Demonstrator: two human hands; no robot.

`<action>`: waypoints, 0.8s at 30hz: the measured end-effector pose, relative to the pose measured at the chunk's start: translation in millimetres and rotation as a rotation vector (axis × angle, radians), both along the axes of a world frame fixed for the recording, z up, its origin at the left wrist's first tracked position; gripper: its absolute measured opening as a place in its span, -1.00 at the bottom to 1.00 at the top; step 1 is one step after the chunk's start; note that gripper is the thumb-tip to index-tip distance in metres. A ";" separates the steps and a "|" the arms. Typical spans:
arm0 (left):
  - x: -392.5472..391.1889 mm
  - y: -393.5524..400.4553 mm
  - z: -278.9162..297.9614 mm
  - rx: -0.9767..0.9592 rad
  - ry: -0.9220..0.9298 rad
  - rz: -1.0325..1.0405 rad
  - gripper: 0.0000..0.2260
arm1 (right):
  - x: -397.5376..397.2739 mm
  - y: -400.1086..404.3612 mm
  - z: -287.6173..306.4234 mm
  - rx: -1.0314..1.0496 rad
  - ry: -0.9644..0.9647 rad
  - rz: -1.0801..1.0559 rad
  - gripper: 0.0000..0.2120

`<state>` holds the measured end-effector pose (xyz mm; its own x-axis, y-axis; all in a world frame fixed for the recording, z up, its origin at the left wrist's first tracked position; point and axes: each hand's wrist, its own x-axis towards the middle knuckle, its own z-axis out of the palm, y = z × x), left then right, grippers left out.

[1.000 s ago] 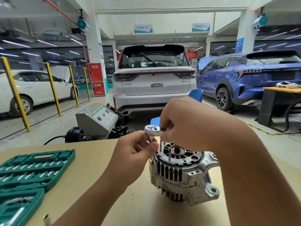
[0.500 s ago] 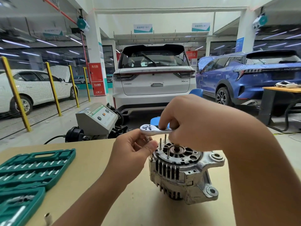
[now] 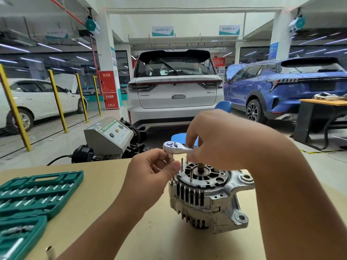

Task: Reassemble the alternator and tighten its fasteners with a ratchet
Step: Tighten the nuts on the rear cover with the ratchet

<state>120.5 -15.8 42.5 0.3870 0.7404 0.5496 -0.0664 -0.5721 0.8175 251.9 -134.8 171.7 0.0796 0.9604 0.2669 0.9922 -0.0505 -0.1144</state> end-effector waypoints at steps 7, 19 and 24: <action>-4.9 -1.8 2.4 0.103 0.038 -0.040 -0.92 | -4.9 5.4 -3.3 -0.007 -0.039 -0.001 -0.89; 3.0 -3.1 -0.9 0.112 -0.008 -0.025 -0.95 | -3.2 7.4 -4.5 0.004 0.041 0.015 -0.78; 3.7 -6.0 -0.2 0.117 -0.033 -0.031 -0.95 | -2.3 14.8 -8.4 0.069 0.005 0.006 -0.84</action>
